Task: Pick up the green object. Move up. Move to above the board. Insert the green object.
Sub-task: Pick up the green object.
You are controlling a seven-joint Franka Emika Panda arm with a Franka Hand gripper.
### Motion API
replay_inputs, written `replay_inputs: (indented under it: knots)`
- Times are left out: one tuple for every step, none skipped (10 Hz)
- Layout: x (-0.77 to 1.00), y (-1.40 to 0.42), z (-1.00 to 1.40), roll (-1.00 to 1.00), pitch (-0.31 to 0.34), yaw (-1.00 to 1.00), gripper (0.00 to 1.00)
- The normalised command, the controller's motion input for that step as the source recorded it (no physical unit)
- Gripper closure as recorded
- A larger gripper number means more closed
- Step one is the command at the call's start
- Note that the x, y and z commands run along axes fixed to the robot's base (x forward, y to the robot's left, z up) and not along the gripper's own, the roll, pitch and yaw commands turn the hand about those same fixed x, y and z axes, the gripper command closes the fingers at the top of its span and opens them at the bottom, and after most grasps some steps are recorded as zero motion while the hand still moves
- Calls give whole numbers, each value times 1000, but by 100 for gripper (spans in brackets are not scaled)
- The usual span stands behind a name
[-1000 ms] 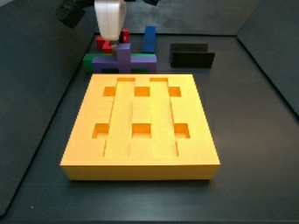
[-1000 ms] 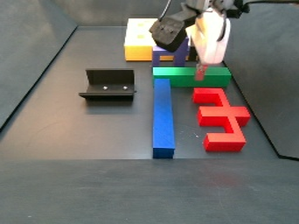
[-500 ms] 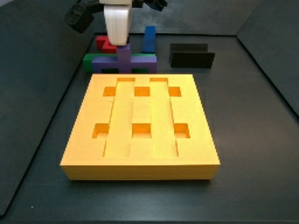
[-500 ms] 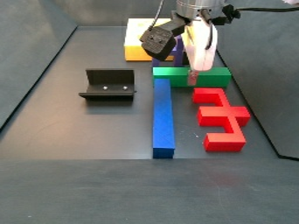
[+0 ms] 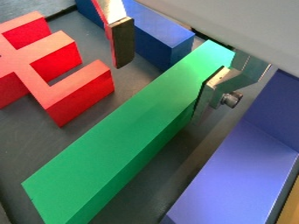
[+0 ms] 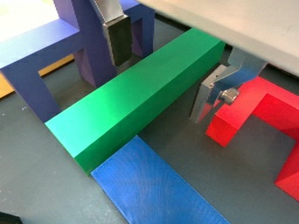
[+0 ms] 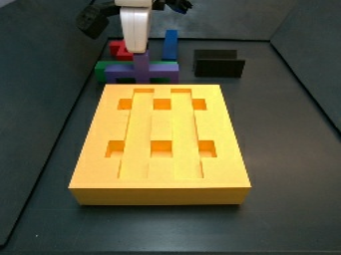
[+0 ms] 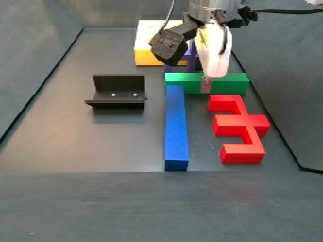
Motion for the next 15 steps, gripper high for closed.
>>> replay_inputs:
  knots:
    - [29, 0, -186, 13, 11, 0, 0]
    - [0, 0, -146, 0, 0, 0, 0]
    - [-26, 0, -106, 0, 0, 0, 0]
    - [-131, 0, -3, 0, 0, -34, 0]
    - [-91, 0, 0, 0, 0, -17, 0]
    - [0, 0, 0, 0, 0, 0, 0]
    - [0, 0, 0, 0, 0, 0, 100]
    - [0, 0, 0, 0, 0, 0, 100]
    - [0, 0, 0, 0, 0, 0, 100]
    - [0, 0, 0, 0, 0, 0, 100]
    - [0, 0, 0, 0, 0, 0, 100]
    - [0, 0, 0, 0, 0, 0, 100]
    - [0, 0, 0, 0, 0, 0, 100]
    - [0, 0, 0, 0, 0, 0, 100]
    - [0, 0, 0, 0, 0, 0, 100]
